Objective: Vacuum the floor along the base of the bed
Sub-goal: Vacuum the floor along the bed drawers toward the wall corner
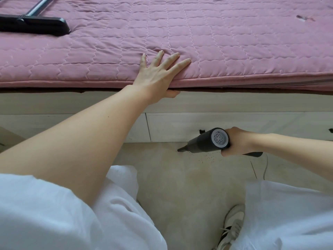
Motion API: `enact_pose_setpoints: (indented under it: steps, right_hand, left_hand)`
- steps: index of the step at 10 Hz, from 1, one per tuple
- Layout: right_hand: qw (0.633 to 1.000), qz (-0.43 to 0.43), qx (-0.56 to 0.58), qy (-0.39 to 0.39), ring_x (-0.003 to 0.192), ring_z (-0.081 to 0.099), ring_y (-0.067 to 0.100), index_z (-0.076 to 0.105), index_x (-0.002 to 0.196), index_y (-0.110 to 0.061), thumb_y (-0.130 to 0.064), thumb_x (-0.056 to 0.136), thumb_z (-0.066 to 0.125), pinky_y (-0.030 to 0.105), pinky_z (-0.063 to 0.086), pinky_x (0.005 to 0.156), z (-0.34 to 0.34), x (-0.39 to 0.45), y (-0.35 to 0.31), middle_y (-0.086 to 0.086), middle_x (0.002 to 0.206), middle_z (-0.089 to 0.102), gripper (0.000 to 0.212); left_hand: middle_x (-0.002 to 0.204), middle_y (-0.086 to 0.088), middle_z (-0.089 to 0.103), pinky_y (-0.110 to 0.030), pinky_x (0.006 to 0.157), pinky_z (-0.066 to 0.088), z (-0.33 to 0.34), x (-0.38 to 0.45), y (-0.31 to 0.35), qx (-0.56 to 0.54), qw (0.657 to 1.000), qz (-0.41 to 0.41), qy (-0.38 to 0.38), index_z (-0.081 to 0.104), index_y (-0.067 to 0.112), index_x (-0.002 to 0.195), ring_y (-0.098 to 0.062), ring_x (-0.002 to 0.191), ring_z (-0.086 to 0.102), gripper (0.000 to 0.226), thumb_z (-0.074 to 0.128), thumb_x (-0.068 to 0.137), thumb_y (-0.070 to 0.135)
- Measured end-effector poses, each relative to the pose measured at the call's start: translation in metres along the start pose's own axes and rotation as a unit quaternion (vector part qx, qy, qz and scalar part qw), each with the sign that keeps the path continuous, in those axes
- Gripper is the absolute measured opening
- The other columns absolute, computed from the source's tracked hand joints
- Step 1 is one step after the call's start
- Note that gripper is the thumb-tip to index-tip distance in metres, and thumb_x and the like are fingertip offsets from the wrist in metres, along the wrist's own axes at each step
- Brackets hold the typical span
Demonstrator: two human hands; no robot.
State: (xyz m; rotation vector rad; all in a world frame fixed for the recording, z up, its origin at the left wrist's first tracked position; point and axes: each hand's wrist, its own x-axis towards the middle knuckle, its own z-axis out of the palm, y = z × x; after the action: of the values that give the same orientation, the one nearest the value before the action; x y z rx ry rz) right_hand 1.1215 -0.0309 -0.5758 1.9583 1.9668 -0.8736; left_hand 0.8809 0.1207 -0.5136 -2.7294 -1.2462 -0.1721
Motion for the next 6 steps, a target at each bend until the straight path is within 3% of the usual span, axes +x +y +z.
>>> enact_pose_setpoints:
  steps: [4,6]
  right_hand:
    - [0.999,-0.040,0.001,-0.009,0.075,0.062,0.017,0.043,0.077,-0.039,-0.023,0.072,0.068,0.028,0.049,0.061,0.004,0.016,-0.011,-0.007,0.080,0.062,0.031]
    - [1.000,-0.014,-0.024,-0.012,0.060,0.050,0.005,0.042,0.072,-0.032,-0.019,0.073,0.069,0.013,0.035,0.047,0.000,0.005,-0.009,-0.009,0.072,0.055,0.030]
  left_hand:
    - [0.164,0.004,0.006,-0.071,0.112,0.008,-0.001,0.000,-0.001,-0.001,1.000,0.003,0.001,0.003,0.041,0.154,-0.033,0.150,0.005,0.090,0.060,0.086,0.056]
    - [0.164,0.004,0.006,-0.071,0.112,0.008,-0.001,0.000,0.000,-0.001,1.000,0.002,0.001,0.003,0.041,0.154,-0.033,0.150,0.005,0.090,0.060,0.086,0.056]
